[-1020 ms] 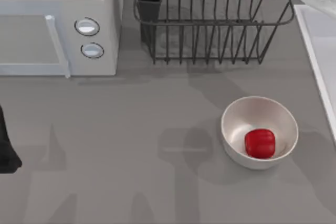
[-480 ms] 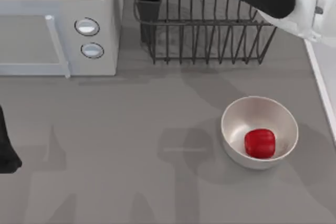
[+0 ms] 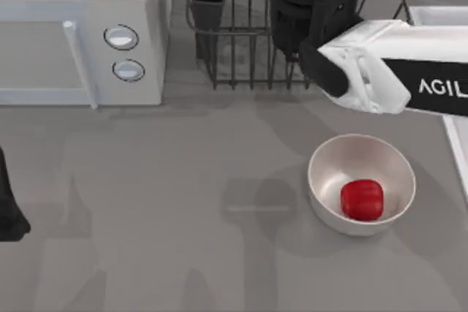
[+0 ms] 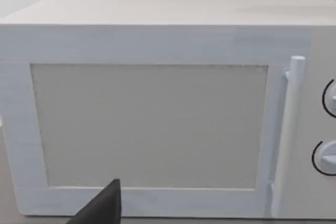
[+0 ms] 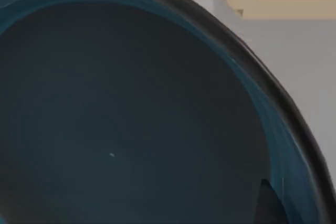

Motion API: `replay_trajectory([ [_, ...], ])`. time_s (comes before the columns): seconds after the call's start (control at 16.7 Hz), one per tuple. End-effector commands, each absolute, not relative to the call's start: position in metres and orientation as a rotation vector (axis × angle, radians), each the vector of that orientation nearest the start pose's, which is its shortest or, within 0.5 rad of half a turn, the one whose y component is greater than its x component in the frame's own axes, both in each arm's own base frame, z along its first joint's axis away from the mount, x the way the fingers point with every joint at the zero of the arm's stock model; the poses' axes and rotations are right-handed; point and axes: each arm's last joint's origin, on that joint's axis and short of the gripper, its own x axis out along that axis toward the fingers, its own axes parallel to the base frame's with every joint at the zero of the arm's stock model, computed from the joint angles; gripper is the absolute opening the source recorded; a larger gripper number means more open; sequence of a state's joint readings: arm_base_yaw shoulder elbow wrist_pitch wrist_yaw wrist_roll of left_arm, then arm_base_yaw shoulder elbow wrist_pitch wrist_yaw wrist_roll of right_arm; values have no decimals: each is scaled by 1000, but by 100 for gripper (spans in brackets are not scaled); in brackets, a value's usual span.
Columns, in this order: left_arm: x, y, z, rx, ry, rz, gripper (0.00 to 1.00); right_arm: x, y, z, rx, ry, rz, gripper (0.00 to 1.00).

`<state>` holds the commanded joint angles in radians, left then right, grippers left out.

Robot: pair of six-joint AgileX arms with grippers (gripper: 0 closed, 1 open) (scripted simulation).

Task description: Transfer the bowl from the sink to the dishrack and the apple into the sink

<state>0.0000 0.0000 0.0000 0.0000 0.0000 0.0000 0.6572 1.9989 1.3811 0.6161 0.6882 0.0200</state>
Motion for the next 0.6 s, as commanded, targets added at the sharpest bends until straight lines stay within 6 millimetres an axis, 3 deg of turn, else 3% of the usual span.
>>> replay_trajectory([
  [0.18,106,-1,160,0,0,0,100,382,263,221,1,-1,-10,0],
  [0.42,106,-1,160,0,0,0,100,382,262,219,0,0,-10,0],
  [0.6,106,-1,160,0,0,0,100,382,262,219,0,0,-10,23],
])
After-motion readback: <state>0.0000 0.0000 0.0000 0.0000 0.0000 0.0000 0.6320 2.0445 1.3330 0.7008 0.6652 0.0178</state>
